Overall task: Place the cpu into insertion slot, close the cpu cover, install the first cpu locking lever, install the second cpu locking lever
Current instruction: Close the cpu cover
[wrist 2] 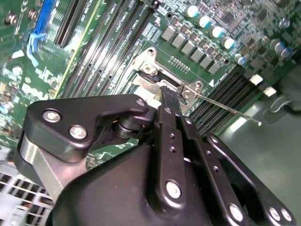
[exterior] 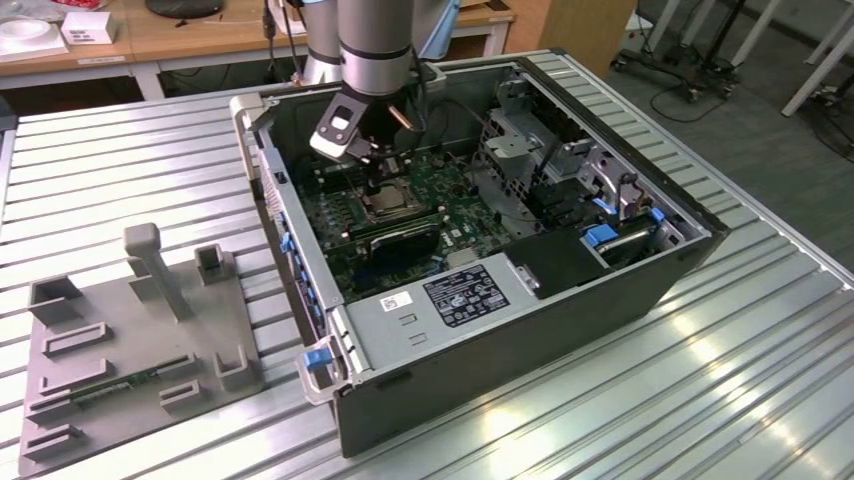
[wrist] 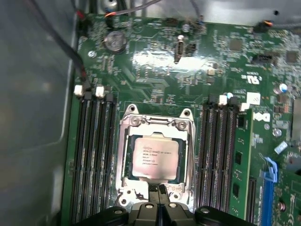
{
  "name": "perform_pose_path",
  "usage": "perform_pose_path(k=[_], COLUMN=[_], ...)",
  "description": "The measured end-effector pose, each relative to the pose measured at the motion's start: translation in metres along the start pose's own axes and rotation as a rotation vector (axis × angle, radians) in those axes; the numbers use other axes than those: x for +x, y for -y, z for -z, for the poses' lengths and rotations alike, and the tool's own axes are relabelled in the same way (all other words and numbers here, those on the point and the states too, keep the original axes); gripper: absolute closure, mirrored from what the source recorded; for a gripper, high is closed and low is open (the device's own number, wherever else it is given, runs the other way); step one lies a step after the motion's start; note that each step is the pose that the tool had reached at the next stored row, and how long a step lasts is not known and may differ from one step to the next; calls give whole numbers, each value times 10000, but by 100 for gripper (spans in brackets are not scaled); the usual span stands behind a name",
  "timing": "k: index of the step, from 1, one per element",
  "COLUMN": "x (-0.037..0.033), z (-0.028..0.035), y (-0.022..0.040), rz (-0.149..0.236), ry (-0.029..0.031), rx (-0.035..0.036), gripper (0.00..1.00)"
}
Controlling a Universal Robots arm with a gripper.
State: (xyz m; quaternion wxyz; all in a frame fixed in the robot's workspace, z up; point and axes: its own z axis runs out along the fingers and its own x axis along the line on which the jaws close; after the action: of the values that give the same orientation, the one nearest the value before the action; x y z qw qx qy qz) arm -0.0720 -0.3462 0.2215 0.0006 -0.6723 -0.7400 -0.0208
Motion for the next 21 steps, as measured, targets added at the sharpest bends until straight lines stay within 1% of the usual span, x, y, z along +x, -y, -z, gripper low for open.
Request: perform_pose_path(k=[11,12,19,21], x=[0,-1,-1,0], z=[-6,-6,-7,-7], y=[0,0,0,0], rz=[1993,2117,2150,2284], ry=[-46,-48,-49,-54], rx=[60,64,65,69], gripper=[89,89,89,89])
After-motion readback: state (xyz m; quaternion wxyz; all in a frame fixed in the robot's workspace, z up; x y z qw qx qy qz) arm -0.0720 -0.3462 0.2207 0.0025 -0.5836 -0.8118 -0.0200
